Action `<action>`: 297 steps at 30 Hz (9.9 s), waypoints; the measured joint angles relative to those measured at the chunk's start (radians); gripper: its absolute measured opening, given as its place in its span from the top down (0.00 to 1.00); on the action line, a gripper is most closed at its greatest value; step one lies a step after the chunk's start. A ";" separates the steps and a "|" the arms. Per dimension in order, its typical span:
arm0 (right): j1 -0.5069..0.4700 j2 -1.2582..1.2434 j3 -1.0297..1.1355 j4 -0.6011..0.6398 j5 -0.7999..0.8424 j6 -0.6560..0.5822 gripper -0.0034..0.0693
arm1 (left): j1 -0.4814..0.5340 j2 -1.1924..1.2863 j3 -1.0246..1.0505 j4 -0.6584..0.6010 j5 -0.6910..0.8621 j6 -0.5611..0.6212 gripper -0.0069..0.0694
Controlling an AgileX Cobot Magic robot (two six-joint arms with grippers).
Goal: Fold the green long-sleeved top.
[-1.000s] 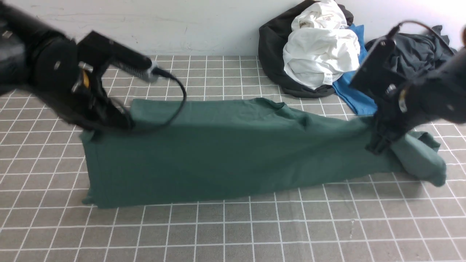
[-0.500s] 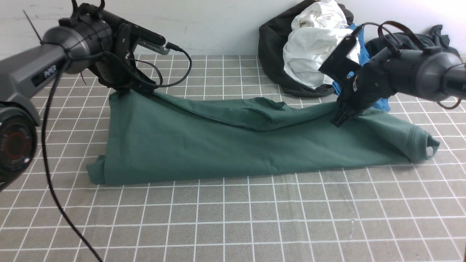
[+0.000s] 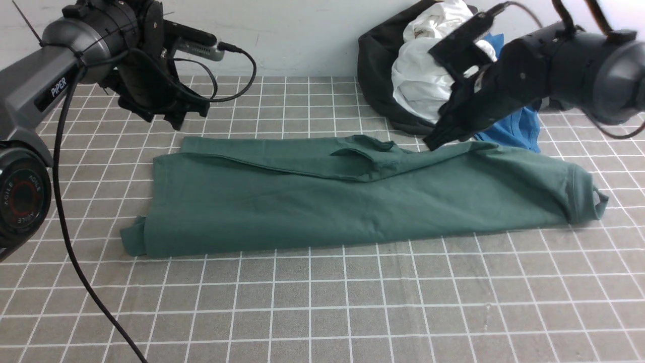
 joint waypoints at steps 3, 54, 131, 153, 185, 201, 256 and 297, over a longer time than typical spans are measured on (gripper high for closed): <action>0.011 0.082 0.000 0.229 -0.004 -0.241 0.96 | -0.009 0.000 0.007 -0.106 0.044 0.100 0.65; -0.278 0.054 -0.060 0.242 0.215 -0.021 0.96 | 0.030 -0.050 0.307 -0.270 -0.241 0.235 0.91; -0.401 0.205 -0.382 0.097 0.594 0.243 0.35 | 0.118 -1.084 1.042 -0.351 -0.041 0.278 0.80; -0.550 0.286 -0.320 0.249 0.581 0.230 0.75 | 0.118 -1.286 1.404 -0.355 -0.323 0.299 0.80; 0.074 0.117 -0.348 0.539 0.371 0.288 0.86 | 0.118 -1.457 1.406 -0.399 -0.314 0.293 0.80; 0.140 0.185 -0.406 0.455 0.280 0.246 0.48 | 0.118 -1.606 1.436 -0.455 -0.392 0.416 0.80; 0.210 -1.068 1.286 0.296 -0.224 0.426 0.97 | 0.118 -2.159 1.796 -0.845 -0.702 0.793 0.80; -0.303 -2.075 1.675 -0.043 -0.294 0.619 0.97 | 0.118 -2.160 1.803 -0.845 -0.674 0.793 0.80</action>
